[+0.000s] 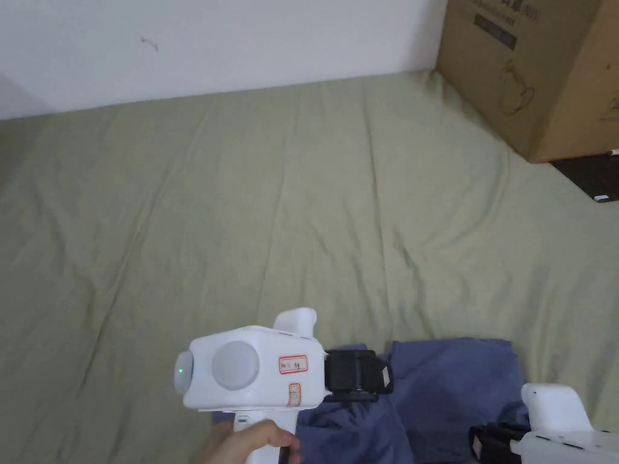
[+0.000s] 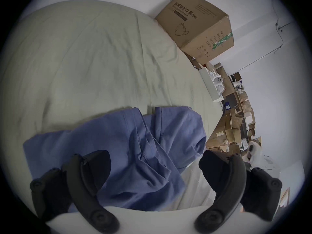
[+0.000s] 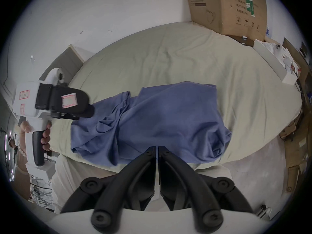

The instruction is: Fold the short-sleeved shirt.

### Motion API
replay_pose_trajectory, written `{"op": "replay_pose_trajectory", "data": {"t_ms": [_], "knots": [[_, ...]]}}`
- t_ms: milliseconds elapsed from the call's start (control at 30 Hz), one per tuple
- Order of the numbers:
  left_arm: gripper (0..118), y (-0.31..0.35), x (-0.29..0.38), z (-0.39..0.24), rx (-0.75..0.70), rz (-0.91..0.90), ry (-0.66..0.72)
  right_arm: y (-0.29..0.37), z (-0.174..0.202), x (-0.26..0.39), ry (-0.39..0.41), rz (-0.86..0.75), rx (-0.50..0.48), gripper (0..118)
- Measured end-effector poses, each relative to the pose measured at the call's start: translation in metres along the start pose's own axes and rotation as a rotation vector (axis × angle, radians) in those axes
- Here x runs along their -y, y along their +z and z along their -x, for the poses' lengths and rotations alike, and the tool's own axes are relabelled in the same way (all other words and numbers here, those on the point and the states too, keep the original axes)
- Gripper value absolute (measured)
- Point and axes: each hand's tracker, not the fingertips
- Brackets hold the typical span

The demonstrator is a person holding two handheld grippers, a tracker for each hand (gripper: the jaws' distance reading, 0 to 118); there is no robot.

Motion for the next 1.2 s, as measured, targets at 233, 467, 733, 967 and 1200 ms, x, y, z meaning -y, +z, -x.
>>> {"op": "replay_pose_trajectory", "data": {"t_ms": [233, 467, 733, 967, 1200], "knots": [[43, 0.044, 0.003, 0.039, -0.056, -0.111, 0.120, -0.002, 0.000, 0.000, -0.018, -0.016, -0.022, 3], [11, -0.009, 0.018, 0.048, -0.117, -0.010, 0.071, 0.000, 0.005, 0.001, -0.023, -0.028, -0.041, 3], [11, -0.015, 0.038, 0.009, -0.088, 0.050, -0.102, 0.003, -0.002, 0.004, -0.063, -0.022, -0.044, 3], [11, -0.024, 0.053, 0.000, -0.030, 0.096, -0.092, -0.001, 0.006, 0.005, -0.057, -0.005, -0.041, 3], [11, 0.018, 0.058, 0.024, 0.190, 0.009, 0.052, 0.003, 0.026, -0.001, -0.001, 0.000, -0.044, 3]]}}
